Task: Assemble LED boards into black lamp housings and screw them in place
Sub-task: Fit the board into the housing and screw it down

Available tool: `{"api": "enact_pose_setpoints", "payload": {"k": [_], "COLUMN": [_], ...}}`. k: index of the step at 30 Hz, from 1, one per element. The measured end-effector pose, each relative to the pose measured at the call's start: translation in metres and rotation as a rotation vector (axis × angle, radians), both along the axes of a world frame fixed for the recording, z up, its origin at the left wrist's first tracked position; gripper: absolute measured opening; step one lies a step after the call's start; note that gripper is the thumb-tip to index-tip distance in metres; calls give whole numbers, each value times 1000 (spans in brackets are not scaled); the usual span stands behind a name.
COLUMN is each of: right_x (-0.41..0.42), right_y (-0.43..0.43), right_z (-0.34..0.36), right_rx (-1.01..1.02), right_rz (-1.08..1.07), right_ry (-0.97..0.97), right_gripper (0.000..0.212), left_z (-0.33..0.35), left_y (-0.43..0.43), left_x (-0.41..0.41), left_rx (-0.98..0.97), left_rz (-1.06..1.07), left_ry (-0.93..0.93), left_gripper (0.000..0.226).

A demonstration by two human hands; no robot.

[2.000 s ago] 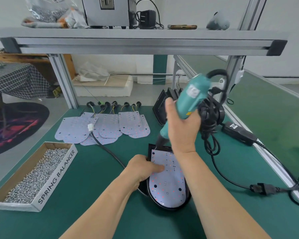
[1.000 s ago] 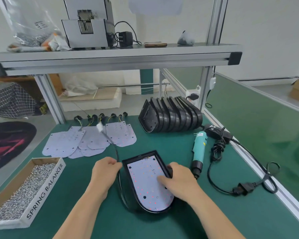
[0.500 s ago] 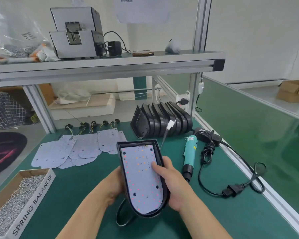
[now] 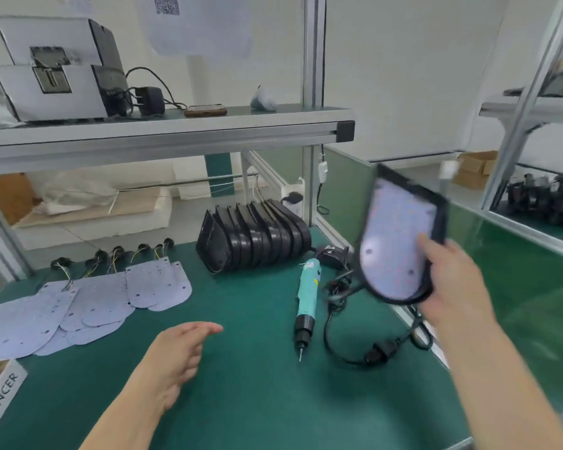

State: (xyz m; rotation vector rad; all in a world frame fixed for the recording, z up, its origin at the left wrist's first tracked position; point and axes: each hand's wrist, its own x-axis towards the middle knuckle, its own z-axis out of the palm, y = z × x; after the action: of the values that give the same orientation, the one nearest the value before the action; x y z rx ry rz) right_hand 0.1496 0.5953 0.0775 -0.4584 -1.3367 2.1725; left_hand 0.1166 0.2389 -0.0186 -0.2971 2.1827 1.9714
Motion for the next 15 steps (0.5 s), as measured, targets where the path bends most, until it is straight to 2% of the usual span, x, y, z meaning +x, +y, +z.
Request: {"api": "enact_pose_setpoints", "payload": {"k": [6,13,15], "right_x": [15,50,63], "right_y": [130,206,220], "right_z": [-18,-53,-61], "right_rx": [15,-87,-133], "right_rz": [-445,-706,-774], "right_ry": [-142,-180,-195], "right_gripper": [15,12,21], "left_z": [-29,-41,-41], "left_y": [-12,-19,-20], "left_x": [0,-15,-18], "left_rx": [59,88,72], "left_rz": [19,-47,-68], "left_ry": [-61,-86,-100], "left_gripper": [21,24,25]}}
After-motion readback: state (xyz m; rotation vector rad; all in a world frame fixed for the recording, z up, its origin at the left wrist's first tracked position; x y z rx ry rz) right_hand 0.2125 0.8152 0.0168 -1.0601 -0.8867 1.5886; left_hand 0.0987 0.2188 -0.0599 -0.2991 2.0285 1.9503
